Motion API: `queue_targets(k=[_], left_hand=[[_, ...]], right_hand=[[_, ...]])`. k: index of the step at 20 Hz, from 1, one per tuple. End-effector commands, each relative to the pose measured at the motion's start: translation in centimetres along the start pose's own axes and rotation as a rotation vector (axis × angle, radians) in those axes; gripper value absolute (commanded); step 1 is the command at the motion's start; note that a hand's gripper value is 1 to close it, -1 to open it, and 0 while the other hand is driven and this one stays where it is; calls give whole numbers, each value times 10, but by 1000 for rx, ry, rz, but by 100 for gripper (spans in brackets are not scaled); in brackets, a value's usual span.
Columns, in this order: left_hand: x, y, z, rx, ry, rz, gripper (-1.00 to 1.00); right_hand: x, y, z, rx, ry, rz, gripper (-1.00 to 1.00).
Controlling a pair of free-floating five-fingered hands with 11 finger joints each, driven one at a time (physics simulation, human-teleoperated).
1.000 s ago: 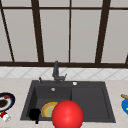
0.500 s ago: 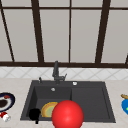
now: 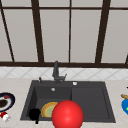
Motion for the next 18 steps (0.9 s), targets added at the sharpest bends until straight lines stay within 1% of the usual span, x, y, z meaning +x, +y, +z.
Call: queue_targets(k=[1, 6, 9, 10, 11, 15, 17, 18], left_hand=[[0, 0, 0, 0, 0, 0, 0], [0, 0, 0, 0, 0, 0, 0], [0, 0, 0, 0, 0, 0, 0], [0, 0, 0, 0, 0, 0, 0], [0, 0, 0, 0, 0, 0, 0], [0, 0, 0, 0, 0, 0, 0], [0, 0, 0, 0, 0, 0, 0], [0, 0, 0, 0, 0, 0, 0]], right_hand=[[18, 4, -5, 11, 56, 116, -100], [41, 6, -11, -29, 80, 174, -100], [56, 8, -15, -41, 100, 217, -100], [65, 11, -11, -43, 105, 227, -100], [48, 7, -12, -26, 67, 140, -100], [55, 8, -13, -25, 48, 137, -100], [76, 6, -23, -25, 78, 134, -100], [88, 11, -23, -28, 82, 158, -100]])
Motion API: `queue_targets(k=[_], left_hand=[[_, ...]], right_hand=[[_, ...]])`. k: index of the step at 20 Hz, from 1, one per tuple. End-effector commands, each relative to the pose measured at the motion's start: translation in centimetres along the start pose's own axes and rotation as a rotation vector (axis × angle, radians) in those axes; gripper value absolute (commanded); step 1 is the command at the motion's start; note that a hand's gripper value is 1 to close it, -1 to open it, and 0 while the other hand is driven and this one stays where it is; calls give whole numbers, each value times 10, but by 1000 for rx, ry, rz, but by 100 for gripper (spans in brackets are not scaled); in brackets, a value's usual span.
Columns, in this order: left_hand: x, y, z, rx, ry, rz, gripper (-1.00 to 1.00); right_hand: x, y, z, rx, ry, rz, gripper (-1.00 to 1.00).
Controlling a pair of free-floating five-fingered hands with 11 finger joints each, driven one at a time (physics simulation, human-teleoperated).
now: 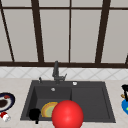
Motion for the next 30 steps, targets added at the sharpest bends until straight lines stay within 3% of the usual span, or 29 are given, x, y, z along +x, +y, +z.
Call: queue_targets(k=[1, 8, 30], left_hand=[[0, 0, 0, 0, 0, 0, 0], [0, 0, 0, 0, 0, 0, 0], [0, 0, 0, 0, 0, 0, 0]], right_hand=[[32, 2, -3, -3, 11, 26, -100], [82, 7, -11, -18, 75, 80, -100], [272, -2, -60, -37, 95, 108, -100]])
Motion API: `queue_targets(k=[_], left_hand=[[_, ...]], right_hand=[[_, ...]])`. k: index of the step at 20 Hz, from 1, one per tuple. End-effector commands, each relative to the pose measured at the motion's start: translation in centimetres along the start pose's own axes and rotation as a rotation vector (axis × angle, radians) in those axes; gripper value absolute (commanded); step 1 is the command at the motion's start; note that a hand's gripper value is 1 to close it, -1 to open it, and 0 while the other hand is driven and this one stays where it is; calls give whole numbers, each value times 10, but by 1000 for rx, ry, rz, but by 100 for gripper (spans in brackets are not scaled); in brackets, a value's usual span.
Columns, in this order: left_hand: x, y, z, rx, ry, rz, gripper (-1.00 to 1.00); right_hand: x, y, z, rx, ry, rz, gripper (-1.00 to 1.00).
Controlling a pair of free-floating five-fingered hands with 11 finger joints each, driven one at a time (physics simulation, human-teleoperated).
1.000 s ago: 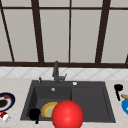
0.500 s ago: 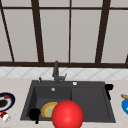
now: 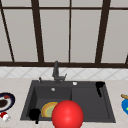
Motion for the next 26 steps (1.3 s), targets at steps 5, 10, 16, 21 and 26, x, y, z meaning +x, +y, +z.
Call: queue_targets(k=[5, 10, 16, 21, 26], left_hand=[[0, 0, 0, 0, 0, 0, 0], [0, 0, 0, 0, 0, 0, 0], [0, 0, 0, 0, 0, 0, 0], [0, 0, 0, 0, 0, 0, 0], [0, 0, 0, 0, 0, 0, 0]], right_hand=[[68, -17, -25, -17, 17, 29, -100], [111, -28, -43, -21, 20, 35, -100], [163, -42, -65, -25, 24, 43, -100], [205, -51, -88, -20, 25, 49, -100], [245, -52, -125, -24, 28, 53, -100]])
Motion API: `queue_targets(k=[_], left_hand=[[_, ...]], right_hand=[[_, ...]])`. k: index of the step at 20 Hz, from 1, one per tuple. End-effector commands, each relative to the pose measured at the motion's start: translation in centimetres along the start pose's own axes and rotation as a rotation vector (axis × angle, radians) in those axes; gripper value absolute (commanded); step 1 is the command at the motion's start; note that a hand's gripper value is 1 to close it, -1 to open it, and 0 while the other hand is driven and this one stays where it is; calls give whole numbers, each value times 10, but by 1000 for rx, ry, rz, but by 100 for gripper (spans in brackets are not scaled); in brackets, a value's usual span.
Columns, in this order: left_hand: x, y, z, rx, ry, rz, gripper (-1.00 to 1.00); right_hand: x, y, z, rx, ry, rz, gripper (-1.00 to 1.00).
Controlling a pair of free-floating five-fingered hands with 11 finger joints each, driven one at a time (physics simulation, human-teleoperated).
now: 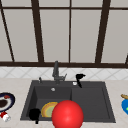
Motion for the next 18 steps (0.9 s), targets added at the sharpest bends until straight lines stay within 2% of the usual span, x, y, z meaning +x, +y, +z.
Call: queue_targets(k=[1, 4, 8, 10, 12, 14, 18], left_hand=[[0, 0, 0, 0, 0, 0, 0], [0, 0, 0, 0, 0, 0, 0], [0, 0, 0, 0, 0, 0, 0], [0, 0, 0, 0, 0, 0, 0], [0, 0, 0, 0, 0, 0, 0], [0, 0, 0, 0, 0, 0, 0], [0, 0, 0, 0, 0, 0, 0]], right_hand=[[30, 5, -29, -4, 3, 14, -100], [47, 10, -29, -14, 92, 20, -100], [70, 19, -30, -12, 198, 78, -100], [77, 16, -30, -15, 258, 108, -100], [80, 7, -26, -19, 303, 115, -100], [82, 0, -27, -8, 338, 124, -100], [77, 0, -26, -33, 312, 148, -100]])
